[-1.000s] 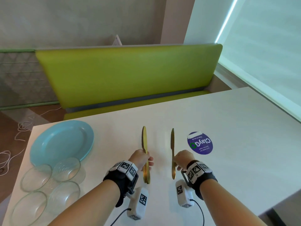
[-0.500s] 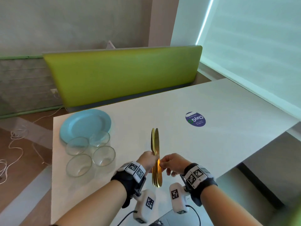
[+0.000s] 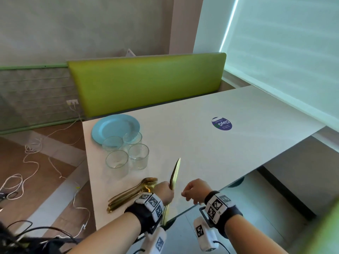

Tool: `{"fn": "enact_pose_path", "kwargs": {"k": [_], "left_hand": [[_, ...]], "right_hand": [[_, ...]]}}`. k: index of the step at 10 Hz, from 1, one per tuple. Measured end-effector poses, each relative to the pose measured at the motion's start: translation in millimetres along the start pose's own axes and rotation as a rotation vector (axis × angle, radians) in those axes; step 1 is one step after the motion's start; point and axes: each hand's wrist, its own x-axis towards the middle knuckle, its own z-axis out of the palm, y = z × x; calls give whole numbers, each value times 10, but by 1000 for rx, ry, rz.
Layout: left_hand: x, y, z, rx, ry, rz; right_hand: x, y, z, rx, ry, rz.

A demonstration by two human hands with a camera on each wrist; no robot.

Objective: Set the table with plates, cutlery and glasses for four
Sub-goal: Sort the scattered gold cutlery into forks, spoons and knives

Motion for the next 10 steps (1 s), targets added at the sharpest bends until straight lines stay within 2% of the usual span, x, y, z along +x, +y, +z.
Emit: {"fn": "enact_pose_path", "kwargs": {"k": [1,2,4,6,7,8,9,10], "left_hand": [[-117,-235,27,259,23,24],[-222,-507,73,385,44,39],[-271,-880,57,420,48,70],[-294,-939,-64,316,137,177],[-315,-885,-119,415,140,62],[-315,-866,-152,470,138,23],[-234,-943,-145,588,140,133],[-235,-935,-178,578,153,159]], "right_hand": [[-28,46,-101,-82,19,50],[-26,69,-184,-197,36,90],[-15,85,-147,-342,74,112],[-23,10,-100,-338,77,104],[-13,-11,-80,-337,70,102],[-12,-48,-78,-304,69,106],[2,-79,-90,-354,53,93],[24,-133,-105,-316,45,84]]}}
